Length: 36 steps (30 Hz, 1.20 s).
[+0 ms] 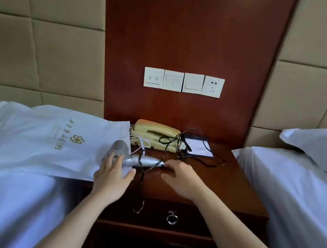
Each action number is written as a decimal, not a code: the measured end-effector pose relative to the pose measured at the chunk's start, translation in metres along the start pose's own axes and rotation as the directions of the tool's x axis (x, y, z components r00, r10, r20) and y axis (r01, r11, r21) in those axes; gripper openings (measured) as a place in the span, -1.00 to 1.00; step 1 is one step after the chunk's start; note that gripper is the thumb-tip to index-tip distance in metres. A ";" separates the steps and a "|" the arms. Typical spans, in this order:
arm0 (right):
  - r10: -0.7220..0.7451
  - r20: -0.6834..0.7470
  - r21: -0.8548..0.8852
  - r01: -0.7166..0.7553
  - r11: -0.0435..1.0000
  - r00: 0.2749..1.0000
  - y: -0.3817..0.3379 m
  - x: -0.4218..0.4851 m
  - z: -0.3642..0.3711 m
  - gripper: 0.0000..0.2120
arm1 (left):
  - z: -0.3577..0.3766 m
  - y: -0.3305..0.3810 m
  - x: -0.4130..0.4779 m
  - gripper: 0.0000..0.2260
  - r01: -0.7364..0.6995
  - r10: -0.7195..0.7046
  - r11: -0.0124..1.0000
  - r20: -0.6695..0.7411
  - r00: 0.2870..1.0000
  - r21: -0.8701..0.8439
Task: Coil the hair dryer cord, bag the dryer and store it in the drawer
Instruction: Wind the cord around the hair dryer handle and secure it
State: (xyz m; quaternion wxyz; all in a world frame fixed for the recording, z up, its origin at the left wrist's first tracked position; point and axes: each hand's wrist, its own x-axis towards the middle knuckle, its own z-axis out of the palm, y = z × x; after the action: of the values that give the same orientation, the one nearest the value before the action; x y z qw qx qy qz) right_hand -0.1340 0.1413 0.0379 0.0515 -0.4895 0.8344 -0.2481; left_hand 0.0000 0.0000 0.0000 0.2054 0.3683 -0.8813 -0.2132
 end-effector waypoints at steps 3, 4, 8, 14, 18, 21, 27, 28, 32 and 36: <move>0.030 -0.002 0.013 -0.030 0.999 1.000 0.000 0.020 0.024 -0.56 | 0.010 -0.017 0.005 -0.48 0.067 -0.069 0.997 -0.048 0.996 -0.041; 0.032 0.012 0.001 -0.032 0.999 0.999 -0.001 0.025 0.033 -0.53 | 0.012 -0.023 0.006 -0.44 0.089 -0.091 0.995 -0.045 0.995 -0.051; 0.013 -0.011 0.017 -0.013 1.000 1.000 -0.006 0.055 0.066 -0.41 | 0.026 -0.041 0.011 -0.31 0.144 -0.148 0.987 -0.066 0.987 -0.068; -0.034 -0.013 -0.157 0.031 0.987 0.999 -0.011 0.099 0.092 -0.28 | 0.038 -0.038 0.017 -0.29 0.141 -0.151 0.987 -0.139 0.979 -0.082; 0.008 -0.048 -0.390 -0.026 0.921 0.999 0.011 0.115 0.093 -0.25 | 0.047 -0.035 0.019 -0.23 0.098 -0.119 0.977 -0.101 0.988 -0.191; 0.080 -0.019 -0.469 -0.080 0.880 0.997 0.031 0.115 0.083 -0.32 | 0.050 -0.037 0.017 -0.21 0.080 -0.103 0.976 -0.105 0.989 -0.201; -0.055 -0.109 -0.422 0.004 0.907 0.993 0.056 0.090 0.069 -0.61 | 0.048 -0.041 0.018 -0.24 0.073 -0.125 0.915 -0.107 0.986 -0.397; -0.076 -0.131 -0.403 0.017 0.915 0.989 0.058 0.084 0.068 -0.64 | 0.048 -0.039 0.018 -0.24 0.079 -0.133 0.907 -0.105 0.986 -0.413; -0.079 -0.264 -0.319 -0.010 0.948 0.961 0.054 0.061 0.062 -0.64 | 0.052 -0.025 0.013 -0.22 0.095 -0.131 0.956 -0.113 0.985 -0.279; -0.043 -0.394 -0.214 -0.046 0.976 0.918 0.058 0.038 0.051 -0.67 | 0.056 -0.003 0.010 -0.22 0.111 -0.134 0.966 -0.084 0.987 -0.235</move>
State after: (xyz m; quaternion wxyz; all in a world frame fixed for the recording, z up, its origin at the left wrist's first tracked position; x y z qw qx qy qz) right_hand -0.1830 0.1139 -0.0279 -0.1726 -0.4311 0.8501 -0.2485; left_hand -0.0336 0.0034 -0.0463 0.2766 0.4062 -0.8149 -0.3074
